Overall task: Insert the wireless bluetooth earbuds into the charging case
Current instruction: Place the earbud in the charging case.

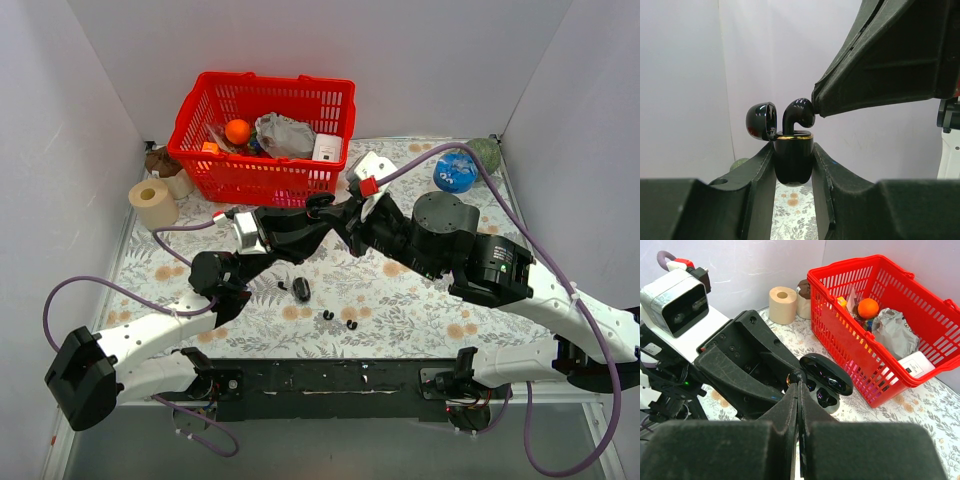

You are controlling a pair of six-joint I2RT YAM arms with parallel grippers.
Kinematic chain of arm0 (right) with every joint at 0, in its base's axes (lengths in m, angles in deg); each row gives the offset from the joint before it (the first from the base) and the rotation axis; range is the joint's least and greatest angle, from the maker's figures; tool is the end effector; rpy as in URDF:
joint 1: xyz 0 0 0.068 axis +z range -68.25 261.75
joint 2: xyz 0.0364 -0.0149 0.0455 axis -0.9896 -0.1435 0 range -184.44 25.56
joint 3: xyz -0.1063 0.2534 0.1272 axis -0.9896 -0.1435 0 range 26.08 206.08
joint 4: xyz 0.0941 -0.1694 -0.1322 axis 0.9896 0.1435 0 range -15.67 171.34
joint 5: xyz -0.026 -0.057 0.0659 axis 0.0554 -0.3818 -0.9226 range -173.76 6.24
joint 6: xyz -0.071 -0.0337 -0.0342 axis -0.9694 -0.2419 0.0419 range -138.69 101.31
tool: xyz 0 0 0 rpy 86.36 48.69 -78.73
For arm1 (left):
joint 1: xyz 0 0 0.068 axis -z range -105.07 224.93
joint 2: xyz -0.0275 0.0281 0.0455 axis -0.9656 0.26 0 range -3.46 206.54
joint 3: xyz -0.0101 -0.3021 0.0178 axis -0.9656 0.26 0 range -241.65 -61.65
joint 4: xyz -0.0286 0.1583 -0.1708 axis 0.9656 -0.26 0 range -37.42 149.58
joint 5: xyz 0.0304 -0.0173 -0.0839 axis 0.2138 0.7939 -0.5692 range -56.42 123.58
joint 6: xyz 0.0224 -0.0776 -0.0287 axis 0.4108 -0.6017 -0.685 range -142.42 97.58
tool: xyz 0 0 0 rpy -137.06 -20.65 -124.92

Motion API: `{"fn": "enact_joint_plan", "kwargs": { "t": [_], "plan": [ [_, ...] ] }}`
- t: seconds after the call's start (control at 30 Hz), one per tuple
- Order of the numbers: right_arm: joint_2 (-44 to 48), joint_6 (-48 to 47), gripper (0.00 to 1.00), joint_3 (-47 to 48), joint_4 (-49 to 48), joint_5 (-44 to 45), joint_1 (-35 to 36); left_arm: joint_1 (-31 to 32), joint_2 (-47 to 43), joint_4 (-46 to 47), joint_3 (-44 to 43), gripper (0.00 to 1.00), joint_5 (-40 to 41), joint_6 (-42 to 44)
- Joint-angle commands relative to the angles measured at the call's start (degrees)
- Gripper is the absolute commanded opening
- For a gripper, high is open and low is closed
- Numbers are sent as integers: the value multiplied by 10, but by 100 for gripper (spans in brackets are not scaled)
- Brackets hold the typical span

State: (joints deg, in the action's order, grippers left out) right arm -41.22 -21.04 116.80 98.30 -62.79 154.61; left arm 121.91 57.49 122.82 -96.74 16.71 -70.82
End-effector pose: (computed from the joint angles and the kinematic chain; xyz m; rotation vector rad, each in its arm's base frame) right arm 0.0912 0.2036 0.5269 -0.7350 1.4346 0.6748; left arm 0.1298 -0.1712 0.4199 0.2985 1.0421 -1.6565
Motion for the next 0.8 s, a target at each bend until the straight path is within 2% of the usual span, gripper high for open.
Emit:
{"fn": "enact_joint_plan", "kwargs": {
  "t": [0.0,0.37,0.5,0.57,0.6,0.63,0.67,0.77],
  "plan": [
    [6,-12,1,13,-9,28,-1,0,-20,4,-7,0,-10,4],
    [10,-13,1,3,-2,54,-1,0,-27,0,-10,0,-14,1],
    [44,-4,1,-29,-42,71,-2,0,-30,-3,-7,0,-8,1],
    [72,3,11,-46,-66,100,-2,0,-38,-5,-1,0,-5,-1],
    [79,7,17,-62,-69,146,-2,0,-44,-17,0,0,-2,0],
    [87,16,30,-72,-63,171,-2,0,-52,-28,7,0,1,1],
    [88,20,35,-77,-53,188,-5,0,-79,-38,13,0,7,8],
    [74,83,48,-99,10,158,-58,0,-163,-87,47,0,40,23]
  ]
}}
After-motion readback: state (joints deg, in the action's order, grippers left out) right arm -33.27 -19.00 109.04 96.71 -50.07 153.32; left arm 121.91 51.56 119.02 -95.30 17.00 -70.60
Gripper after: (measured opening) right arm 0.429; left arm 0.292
